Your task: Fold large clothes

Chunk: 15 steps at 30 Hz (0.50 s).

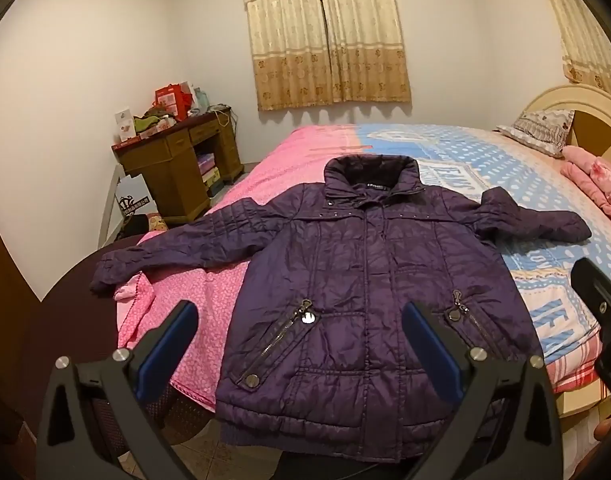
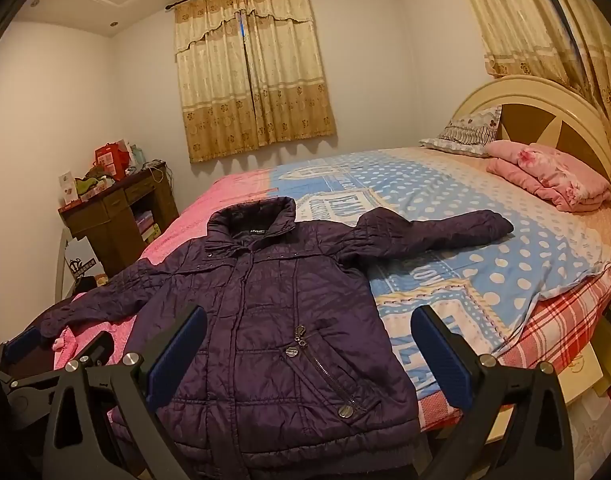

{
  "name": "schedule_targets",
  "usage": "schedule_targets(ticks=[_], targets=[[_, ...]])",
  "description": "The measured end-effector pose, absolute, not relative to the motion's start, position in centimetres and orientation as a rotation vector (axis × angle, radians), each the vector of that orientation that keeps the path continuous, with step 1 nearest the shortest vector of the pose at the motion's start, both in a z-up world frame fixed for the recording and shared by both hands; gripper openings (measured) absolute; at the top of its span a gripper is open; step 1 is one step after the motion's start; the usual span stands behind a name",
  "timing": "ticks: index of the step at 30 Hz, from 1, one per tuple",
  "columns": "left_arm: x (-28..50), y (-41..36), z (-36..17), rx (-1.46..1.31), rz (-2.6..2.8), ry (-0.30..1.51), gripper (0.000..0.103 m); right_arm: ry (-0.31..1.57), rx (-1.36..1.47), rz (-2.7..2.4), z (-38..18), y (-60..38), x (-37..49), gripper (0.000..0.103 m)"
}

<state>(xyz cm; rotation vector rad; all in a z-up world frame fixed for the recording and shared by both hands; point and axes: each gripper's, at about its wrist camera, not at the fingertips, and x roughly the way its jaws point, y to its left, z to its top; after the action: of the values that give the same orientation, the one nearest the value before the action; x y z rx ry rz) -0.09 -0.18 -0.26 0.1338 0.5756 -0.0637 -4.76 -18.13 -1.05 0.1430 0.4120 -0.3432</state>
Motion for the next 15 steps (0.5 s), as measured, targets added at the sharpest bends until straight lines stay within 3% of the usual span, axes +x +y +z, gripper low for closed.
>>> schedule_targets(ticks=[15], targets=[[-0.33, -0.39, -0.43, 0.130, -0.081, 0.579, 0.103, 0.420, 0.157, -0.338, -1.40, -18.00, -4.78, 0.102]])
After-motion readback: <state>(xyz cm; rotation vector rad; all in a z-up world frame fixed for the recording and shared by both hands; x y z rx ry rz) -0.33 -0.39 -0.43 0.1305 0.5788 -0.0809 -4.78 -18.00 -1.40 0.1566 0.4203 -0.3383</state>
